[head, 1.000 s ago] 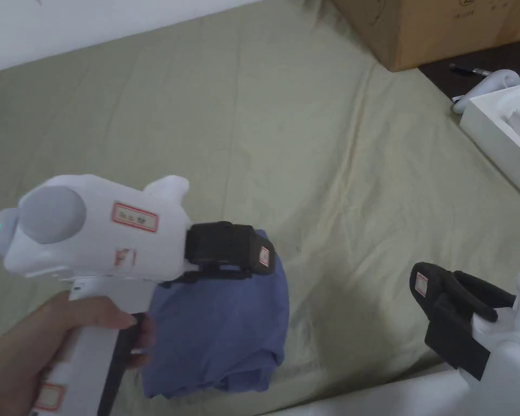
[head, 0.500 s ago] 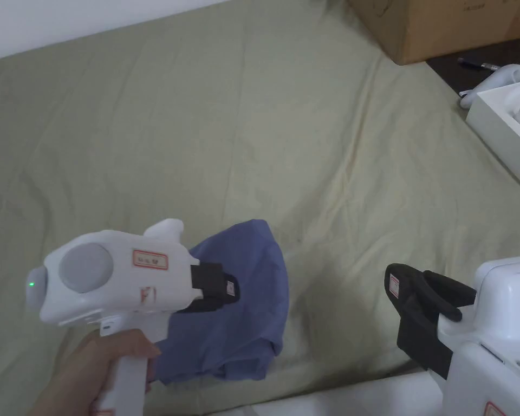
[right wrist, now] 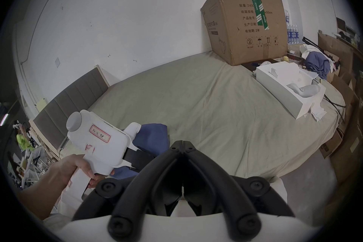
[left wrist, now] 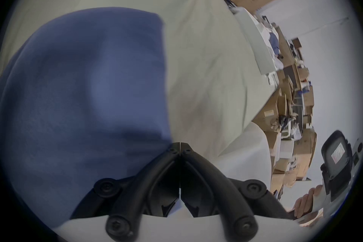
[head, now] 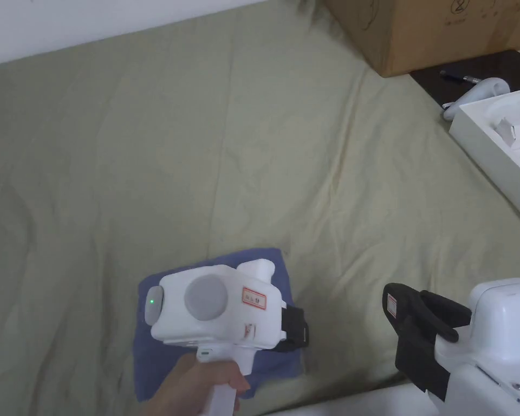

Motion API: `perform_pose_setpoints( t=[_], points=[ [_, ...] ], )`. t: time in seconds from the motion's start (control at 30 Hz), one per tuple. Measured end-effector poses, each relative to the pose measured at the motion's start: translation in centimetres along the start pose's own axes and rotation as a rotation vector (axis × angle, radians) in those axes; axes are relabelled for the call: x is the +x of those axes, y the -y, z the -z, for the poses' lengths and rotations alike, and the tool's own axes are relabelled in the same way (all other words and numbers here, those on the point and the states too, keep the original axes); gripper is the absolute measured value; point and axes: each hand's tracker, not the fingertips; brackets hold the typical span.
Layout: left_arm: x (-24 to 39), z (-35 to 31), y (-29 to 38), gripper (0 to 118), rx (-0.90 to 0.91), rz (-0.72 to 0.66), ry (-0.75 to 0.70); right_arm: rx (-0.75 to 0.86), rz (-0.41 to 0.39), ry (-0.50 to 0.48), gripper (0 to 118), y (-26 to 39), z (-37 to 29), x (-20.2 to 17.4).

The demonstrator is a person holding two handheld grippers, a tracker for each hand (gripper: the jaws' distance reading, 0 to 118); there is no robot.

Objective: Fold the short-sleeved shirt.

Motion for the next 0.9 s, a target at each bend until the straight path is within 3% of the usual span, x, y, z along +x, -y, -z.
perform_pose_setpoints(
  t=[0.23, 0.47, 0.57, 0.6, 0.67, 0.7, 0.8, 0.83, 0.9],
  points=[
    [-2.8, -9.5, 2.1, 0, 0.201, -0.051, 0.057, 0.022, -0.034, -0.053, 0, -0.6, 0.8, -2.1],
    [-12.8, -18.9, 7.6, 0, 0.374, -0.244, -0.053, 0.047, -0.101, -0.160, 0, 0.8, 5.8, -7.0],
    [-16.3, -19.8, 9.9, 0, 0.364, -0.362, -0.057, -0.016, -0.145, -0.132, 0, 3.0, 9.6, -8.8],
    [-17.3, -19.8, 10.5, 0, 0.357, -0.381, -0.054, -0.068, -0.113, -0.131, 0, 3.5, 10.6, -9.3],
    [-18.7, -19.7, 11.3, 12, 0.344, -0.405, -0.036, -0.109, -0.048, -0.189, 0, 4.8, 12.2, -9.4],
    [-19.3, -19.5, 11.4, 33, 0.330, -0.416, -0.030, -0.146, -0.074, -0.173, 0, 5.3, 12.9, -9.9],
    [-20.3, -18.0, 10.8, 96, 0.313, -0.466, 0.012, -0.226, -0.247, -0.084, 0, 7.2, 14.9, -10.7],
    [-20.5, -17.6, 10.6, 98, 0.317, -0.476, 0.026, -0.266, -0.267, -0.061, 0, 7.6, 15.4, -10.7],
    [-20.8, -16.3, 9.3, 98, 0.311, -0.473, 0.103, -0.286, -0.187, -0.076, 0, 7.8, 16.0, -10.1]
  ],
)
